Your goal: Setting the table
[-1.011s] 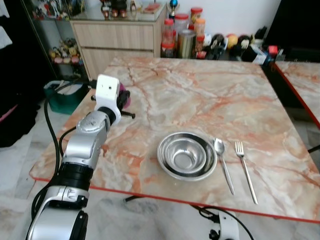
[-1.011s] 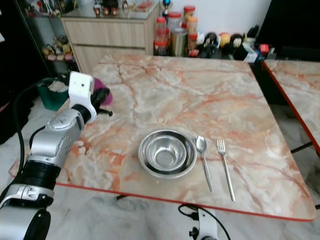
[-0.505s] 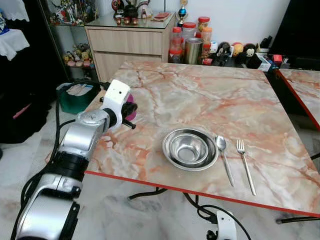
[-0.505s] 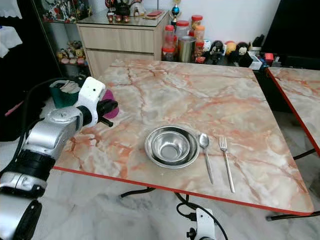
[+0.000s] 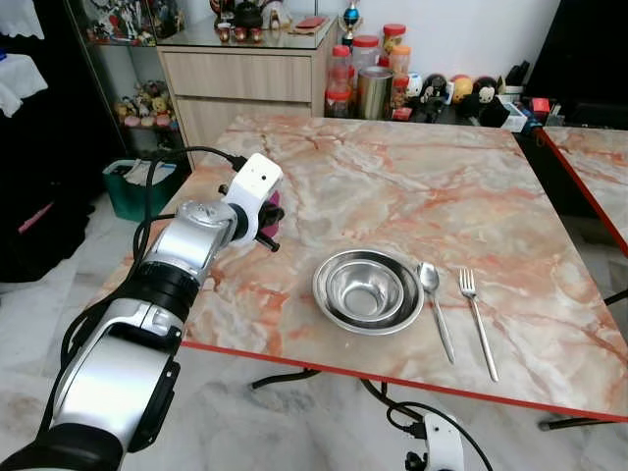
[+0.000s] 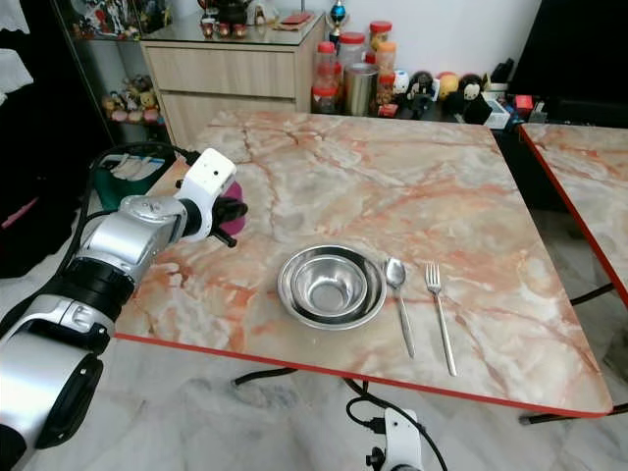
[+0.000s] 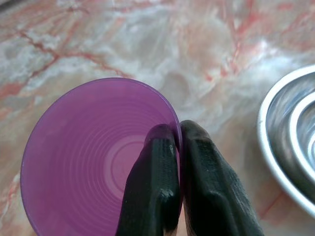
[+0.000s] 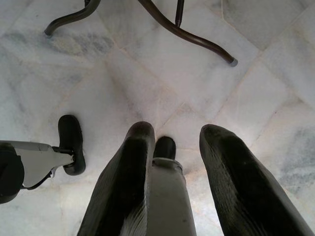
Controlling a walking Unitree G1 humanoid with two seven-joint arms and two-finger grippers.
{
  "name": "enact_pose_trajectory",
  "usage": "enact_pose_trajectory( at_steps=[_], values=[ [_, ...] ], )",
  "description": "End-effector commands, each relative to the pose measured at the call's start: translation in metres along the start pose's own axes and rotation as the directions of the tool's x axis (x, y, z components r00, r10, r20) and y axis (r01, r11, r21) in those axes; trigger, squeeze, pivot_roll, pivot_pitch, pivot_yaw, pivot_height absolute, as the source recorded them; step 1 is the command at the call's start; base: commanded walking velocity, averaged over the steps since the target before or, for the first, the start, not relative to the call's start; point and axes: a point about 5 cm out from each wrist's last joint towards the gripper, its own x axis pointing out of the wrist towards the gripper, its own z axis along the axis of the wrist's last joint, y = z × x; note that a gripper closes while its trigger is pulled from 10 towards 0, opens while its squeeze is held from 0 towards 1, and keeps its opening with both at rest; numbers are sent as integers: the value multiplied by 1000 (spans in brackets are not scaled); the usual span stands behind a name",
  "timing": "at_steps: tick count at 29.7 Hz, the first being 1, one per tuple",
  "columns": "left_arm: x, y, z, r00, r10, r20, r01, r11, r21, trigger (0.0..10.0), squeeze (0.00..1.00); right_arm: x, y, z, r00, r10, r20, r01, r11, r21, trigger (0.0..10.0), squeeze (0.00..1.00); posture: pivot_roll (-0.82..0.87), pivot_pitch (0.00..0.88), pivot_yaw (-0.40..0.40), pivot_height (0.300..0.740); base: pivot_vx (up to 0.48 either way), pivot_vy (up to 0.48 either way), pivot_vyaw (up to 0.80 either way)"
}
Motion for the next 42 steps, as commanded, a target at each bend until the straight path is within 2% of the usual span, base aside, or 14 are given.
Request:
enact_pose_trajectory(
  at_steps=[1,8,23,27,33,39,42],
  values=[
    [1,2,6,1000,-3,-8,3,999,35,10000,0,0,1,3,1000,0,7,0,1000,1,10000,0,86,0,19,740,0,0,0],
    [5,-9,3,995,-86,-40,88,995,51,10000,0,0,1,3,1000,0,8,0,1000,5,10000,0,88,0,22,740,0,0,0],
    [9,-16,-8,991,-116,-72,116,993,-4,10000,0,0,1,3,1000,1,9,-1,1000,7,10000,0,91,0,22,740,0,0,0],
    [6,-11,-11,994,-89,-67,87,996,-31,10000,0,0,1,3,1000,1,10,-1,1000,8,10000,0,90,0,24,740,0,0,0],
    [-4,7,-31,998,11,-67,-18,994,-104,10000,0,0,1,4,1000,1,12,-1,1000,7,10000,0,91,0,19,740,0,0,0],
    [-4,6,-39,997,8,-75,-19,990,-143,10000,0,0,1,5,1000,2,13,-2,1000,3,10000,0,93,0,17,740,0,0,0],
    [-3,3,-37,998,-7,-63,-2,990,-140,10000,0,0,1,5,1000,2,14,-2,1000,4,10000,0,88,0,18,740,0,0,0]
  ],
)
